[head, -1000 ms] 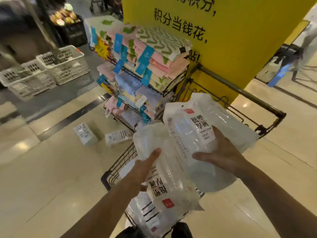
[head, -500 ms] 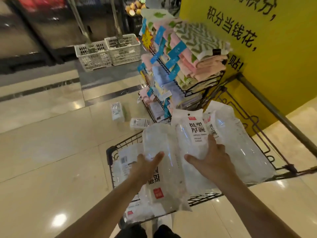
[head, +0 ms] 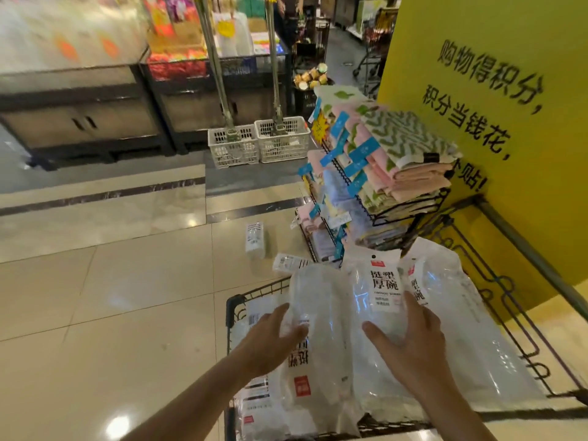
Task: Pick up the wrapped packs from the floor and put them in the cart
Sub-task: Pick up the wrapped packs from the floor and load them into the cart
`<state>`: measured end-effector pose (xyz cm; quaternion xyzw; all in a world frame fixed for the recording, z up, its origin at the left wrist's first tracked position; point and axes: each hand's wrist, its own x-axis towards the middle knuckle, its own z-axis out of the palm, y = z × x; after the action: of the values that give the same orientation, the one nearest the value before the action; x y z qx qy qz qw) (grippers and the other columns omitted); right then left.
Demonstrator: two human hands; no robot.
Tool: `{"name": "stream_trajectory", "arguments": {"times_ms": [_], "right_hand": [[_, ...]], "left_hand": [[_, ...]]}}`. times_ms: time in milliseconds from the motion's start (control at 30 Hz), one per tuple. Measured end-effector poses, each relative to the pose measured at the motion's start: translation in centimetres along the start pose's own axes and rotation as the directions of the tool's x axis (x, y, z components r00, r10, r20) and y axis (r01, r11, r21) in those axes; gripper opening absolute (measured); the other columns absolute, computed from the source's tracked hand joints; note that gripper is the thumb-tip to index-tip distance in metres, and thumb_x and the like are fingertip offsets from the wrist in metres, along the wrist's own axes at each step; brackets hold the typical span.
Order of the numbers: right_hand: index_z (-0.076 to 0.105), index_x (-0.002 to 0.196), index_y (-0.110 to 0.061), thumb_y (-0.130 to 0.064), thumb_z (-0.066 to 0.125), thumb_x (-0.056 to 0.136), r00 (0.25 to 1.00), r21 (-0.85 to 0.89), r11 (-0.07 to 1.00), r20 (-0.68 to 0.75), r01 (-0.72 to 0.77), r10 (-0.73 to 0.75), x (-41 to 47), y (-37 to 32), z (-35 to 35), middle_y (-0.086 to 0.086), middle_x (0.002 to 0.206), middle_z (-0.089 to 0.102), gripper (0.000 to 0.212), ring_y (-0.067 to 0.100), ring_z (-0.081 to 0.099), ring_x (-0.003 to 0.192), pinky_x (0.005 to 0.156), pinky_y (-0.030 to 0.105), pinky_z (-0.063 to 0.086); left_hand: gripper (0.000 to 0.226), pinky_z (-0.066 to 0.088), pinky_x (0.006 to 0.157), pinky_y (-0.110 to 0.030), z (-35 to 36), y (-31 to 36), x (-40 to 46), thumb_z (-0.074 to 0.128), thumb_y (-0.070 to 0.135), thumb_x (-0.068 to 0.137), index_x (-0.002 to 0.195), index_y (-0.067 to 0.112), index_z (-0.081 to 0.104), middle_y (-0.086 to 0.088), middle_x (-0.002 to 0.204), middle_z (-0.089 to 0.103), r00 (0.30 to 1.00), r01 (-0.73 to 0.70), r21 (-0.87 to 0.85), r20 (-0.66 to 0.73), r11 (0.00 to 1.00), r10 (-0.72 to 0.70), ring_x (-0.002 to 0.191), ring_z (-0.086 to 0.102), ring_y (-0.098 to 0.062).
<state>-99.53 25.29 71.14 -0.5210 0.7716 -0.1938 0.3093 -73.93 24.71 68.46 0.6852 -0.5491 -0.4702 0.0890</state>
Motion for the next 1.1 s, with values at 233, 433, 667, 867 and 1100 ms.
{"name": "stream_trajectory", "arguments": {"times_ms": [233,433,667,867,1100], "right_hand": [[0.042,0.154,-0.028,-0.045,0.077,0.086,0.998,-0.054,0.997,0.008,0.057,-0.057,-0.6,0.3,0.5,0.01,0.161,0.033,0.079,0.038,0.034,0.145,0.121,0.054,0.032],[0.05,0.15,-0.022,-0.031,0.082,0.084,0.998,-0.168,0.986,-0.055,-0.019,0.01,-0.7,-0.2,1.6,0.015,0.158,0.04,0.074,0.038,0.035,0.146,0.123,0.052,0.025],[0.068,0.128,-0.011,-0.005,0.085,0.073,0.947,-0.287,0.957,-0.315,-0.03,-0.065,-1.8,-7.0,4.6,0.024,0.14,0.057,0.058,0.04,0.045,0.136,0.118,0.058,0.033],[0.073,0.105,-0.032,-0.011,0.073,0.092,0.969,-0.101,0.988,-0.203,0.121,-0.139,-7.5,-18.3,14.2,0.007,0.116,0.071,0.025,0.03,0.067,0.105,0.09,0.038,0.052],[0.069,0.09,-0.046,-0.016,0.072,0.095,0.984,0.014,0.995,0.148,0.103,-0.104,-9.2,-25.3,26.8,-0.043,0.094,0.067,0.031,-0.015,0.065,0.09,0.074,0.006,0.051]], "left_hand": [[0.058,0.039,0.122,-0.046,-3.3,-2.5,-2.0,0.053,0.046,0.105,0.16,0.032,0.038,-0.002,0.164,0.041,0.997,-0.026,-0.07,0.066,0.997,0.031,0.151,0.04,-0.023],[0.059,0.044,0.115,-0.037,-5.7,-5.9,-2.5,0.056,0.048,0.104,0.158,0.038,0.037,0.003,0.161,0.043,0.991,-0.1,-0.04,0.083,0.994,0.103,0.145,0.044,-0.017],[0.052,0.051,0.104,-0.034,-12.6,-11.7,-0.1,0.058,0.043,0.103,0.153,0.03,0.047,0.005,0.15,0.055,0.979,-0.182,-0.097,0.08,0.979,0.19,0.132,0.055,-0.013],[0.048,0.047,0.105,-0.028,-23.7,-22.5,1.3,0.058,0.036,0.105,0.15,0.025,0.05,0.001,0.141,0.06,0.983,-0.163,0.087,0.102,0.983,0.154,0.127,0.057,-0.015],[0.028,0.044,0.088,-0.021,-35.3,-37.7,1.0,0.059,0.029,0.104,0.131,0.026,0.065,0.003,0.127,0.07,0.997,0.079,0.081,0.011,0.994,-0.08,0.109,0.063,-0.011]]}}
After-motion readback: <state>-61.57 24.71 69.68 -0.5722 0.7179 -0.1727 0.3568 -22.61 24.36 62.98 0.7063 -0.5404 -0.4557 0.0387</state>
